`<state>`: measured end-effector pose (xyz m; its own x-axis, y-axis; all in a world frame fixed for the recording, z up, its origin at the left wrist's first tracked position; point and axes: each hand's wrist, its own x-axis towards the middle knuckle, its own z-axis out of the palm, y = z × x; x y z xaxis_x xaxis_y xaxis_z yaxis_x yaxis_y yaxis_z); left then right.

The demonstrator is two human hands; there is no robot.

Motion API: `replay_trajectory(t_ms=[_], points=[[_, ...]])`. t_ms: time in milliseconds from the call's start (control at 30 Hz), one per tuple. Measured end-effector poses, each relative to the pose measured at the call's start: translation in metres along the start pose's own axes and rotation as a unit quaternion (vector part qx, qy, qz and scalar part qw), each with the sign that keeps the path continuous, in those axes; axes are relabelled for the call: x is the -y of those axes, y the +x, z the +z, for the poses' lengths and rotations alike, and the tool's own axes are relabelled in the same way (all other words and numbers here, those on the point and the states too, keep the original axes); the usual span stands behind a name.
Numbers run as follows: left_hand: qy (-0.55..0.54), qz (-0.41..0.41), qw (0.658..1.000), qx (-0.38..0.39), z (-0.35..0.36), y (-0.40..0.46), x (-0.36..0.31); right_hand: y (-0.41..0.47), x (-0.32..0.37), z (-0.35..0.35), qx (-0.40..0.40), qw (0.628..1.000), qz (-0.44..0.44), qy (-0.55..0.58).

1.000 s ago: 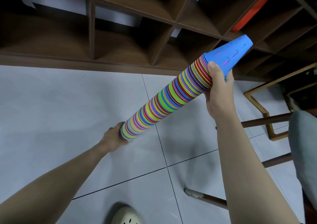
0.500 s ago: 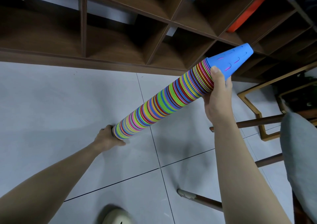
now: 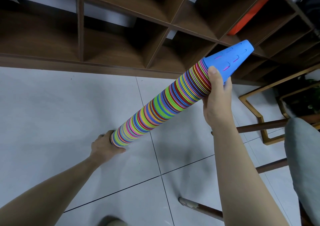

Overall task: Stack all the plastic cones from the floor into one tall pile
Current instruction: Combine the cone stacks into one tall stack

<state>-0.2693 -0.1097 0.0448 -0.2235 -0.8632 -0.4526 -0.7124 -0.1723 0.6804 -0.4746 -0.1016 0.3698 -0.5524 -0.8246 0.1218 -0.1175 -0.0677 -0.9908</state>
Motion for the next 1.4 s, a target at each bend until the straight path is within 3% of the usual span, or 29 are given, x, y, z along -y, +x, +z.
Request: replay_trajectory(t_ms=[367, 900, 1400], points=[[-0.080, 0.060, 0.993, 0.060, -0.007, 0.001, 0.022, 0.000, 0.007, 0.002, -0.030, 0.999, 0.011, 0.000], [-0.160, 0.077, 0.982, 0.063, 0.000, -0.011, 0.022, 0.003, 0.012, 0.001, -0.039, 0.999, 0.008, 0.002], [-0.152, 0.104, 0.981, 0.052, -0.017, -0.016, 0.013, 0.015, 0.022, -0.006, -0.059, 0.998, 0.007, -0.004]])
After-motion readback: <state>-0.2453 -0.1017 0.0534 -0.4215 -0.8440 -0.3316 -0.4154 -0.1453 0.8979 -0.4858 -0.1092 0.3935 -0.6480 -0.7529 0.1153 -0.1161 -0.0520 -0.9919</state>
